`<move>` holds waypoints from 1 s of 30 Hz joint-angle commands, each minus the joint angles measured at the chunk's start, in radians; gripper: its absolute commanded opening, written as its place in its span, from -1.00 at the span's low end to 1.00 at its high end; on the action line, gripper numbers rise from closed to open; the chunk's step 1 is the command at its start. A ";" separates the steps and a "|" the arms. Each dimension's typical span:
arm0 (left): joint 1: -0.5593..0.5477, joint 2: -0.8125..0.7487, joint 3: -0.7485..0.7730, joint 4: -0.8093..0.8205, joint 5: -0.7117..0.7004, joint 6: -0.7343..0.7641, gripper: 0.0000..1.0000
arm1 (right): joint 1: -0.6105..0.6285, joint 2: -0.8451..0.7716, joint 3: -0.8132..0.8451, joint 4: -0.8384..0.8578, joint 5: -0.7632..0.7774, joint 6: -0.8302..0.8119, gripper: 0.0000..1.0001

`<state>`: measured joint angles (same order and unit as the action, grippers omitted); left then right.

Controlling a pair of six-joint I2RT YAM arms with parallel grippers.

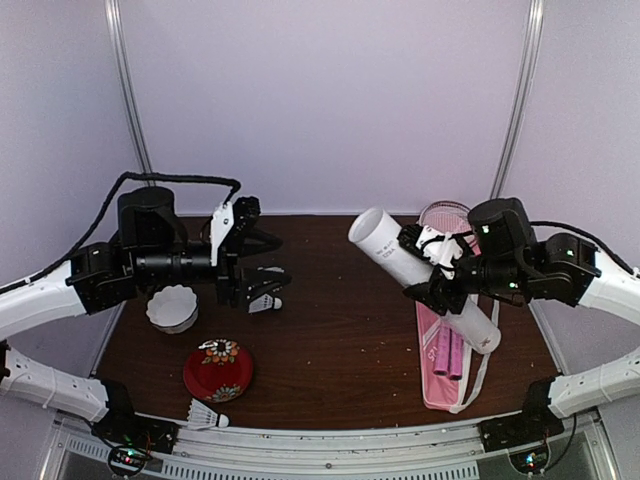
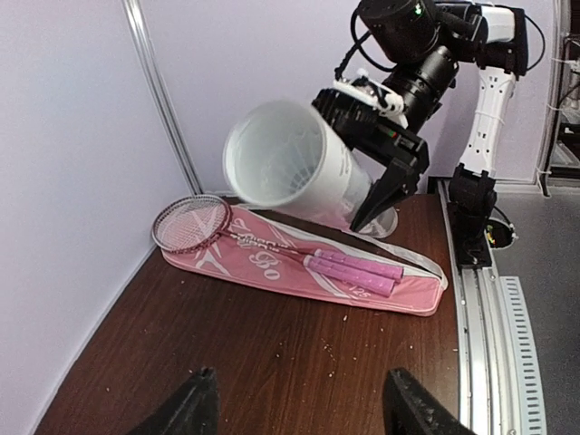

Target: Pack up the badminton gear

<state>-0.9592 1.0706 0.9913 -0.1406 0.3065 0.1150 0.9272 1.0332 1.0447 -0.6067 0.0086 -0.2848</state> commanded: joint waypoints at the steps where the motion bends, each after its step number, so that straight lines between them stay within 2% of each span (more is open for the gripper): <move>1: -0.001 -0.019 0.007 0.055 0.083 0.064 0.22 | 0.078 0.024 0.070 -0.129 0.222 -0.056 0.04; 7: -0.070 0.056 0.045 0.061 0.080 0.141 0.02 | 0.164 0.052 0.045 -0.147 0.322 -0.075 0.02; 11: -0.090 0.094 0.060 0.110 0.120 0.150 -0.10 | 0.200 0.056 0.032 -0.123 0.321 -0.086 0.00; 19: -0.115 0.169 0.104 0.106 0.154 0.169 -0.36 | 0.248 0.088 0.044 -0.126 0.311 -0.093 -0.02; 30: -0.128 0.215 0.139 0.085 0.209 0.157 -0.48 | 0.283 0.106 0.041 -0.103 0.313 -0.093 -0.04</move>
<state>-1.0794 1.2682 1.0920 -0.0917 0.4675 0.2684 1.2015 1.1374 1.0760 -0.7414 0.2882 -0.3706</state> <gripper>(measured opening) 0.264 0.654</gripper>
